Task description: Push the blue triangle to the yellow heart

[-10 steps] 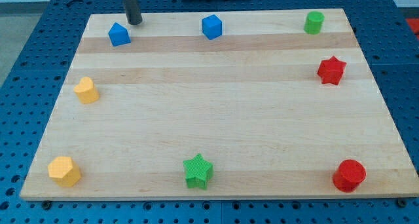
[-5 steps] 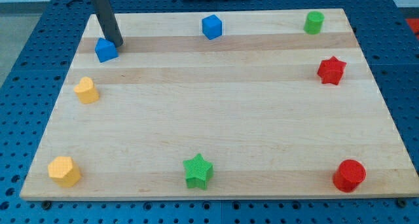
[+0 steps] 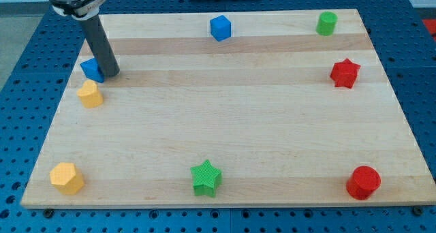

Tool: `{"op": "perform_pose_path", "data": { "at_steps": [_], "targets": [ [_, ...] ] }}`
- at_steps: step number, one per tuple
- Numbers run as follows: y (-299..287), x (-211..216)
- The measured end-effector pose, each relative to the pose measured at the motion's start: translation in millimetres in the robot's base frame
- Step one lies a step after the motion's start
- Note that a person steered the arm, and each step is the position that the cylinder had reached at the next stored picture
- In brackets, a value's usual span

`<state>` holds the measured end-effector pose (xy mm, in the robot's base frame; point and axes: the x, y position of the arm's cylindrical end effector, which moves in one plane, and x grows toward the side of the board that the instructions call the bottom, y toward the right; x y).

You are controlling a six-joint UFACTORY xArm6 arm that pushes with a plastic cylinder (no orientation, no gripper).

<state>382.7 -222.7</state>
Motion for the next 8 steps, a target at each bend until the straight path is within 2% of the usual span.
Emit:
{"op": "perform_pose_path", "data": {
  "at_steps": [1, 2, 3, 4, 5, 7, 8],
  "targets": [
    [0, 28],
    [7, 25],
    [40, -28],
    [37, -34],
    [20, -73],
    [-34, -83],
    [-34, -83]
  ]
}}
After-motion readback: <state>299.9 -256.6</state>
